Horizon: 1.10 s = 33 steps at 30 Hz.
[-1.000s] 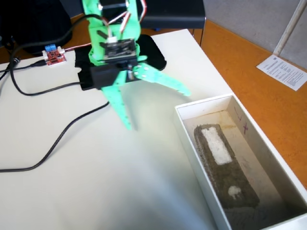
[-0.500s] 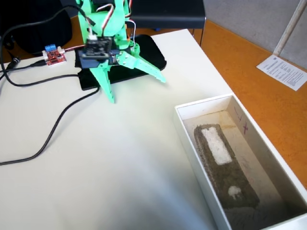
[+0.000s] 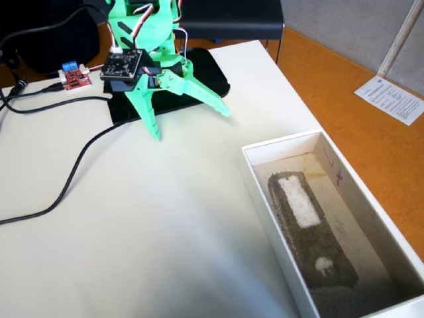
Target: Remove orange objects from table
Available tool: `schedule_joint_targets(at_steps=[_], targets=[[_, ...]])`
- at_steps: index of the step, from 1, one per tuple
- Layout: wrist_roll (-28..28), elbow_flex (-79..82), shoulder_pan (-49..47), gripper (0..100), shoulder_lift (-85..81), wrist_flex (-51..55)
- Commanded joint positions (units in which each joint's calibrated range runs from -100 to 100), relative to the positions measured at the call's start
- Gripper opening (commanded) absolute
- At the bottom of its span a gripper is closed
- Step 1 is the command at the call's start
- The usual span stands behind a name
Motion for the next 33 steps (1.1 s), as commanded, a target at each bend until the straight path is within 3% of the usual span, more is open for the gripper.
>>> schedule_joint_targets(at_steps=[1,33], targets=[[-0.24,-0.2,-2.05,59,-0.28,0.16],[-0.24,-0.2,-5.6,59,-0.28,0.16]])
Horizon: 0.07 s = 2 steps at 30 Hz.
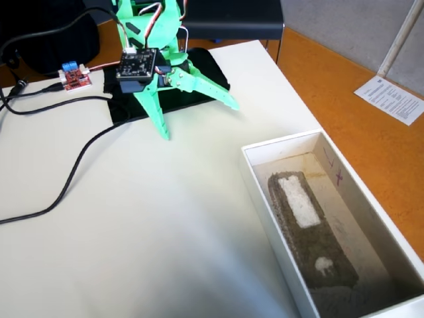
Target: Remove orange objects from table
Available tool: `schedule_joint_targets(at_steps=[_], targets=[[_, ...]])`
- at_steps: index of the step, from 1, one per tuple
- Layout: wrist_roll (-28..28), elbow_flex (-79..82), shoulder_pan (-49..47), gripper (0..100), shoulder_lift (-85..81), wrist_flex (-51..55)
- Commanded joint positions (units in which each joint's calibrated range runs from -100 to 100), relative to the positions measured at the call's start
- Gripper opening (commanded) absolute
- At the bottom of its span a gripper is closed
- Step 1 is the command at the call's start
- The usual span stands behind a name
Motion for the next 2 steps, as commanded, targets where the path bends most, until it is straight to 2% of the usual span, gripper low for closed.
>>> schedule_joint_targets(at_steps=[1,2], targets=[[-0.15,-0.2,-0.34,59,-0.28,0.16],[-0.15,-0.2,-0.41,59,-0.28,0.16]])
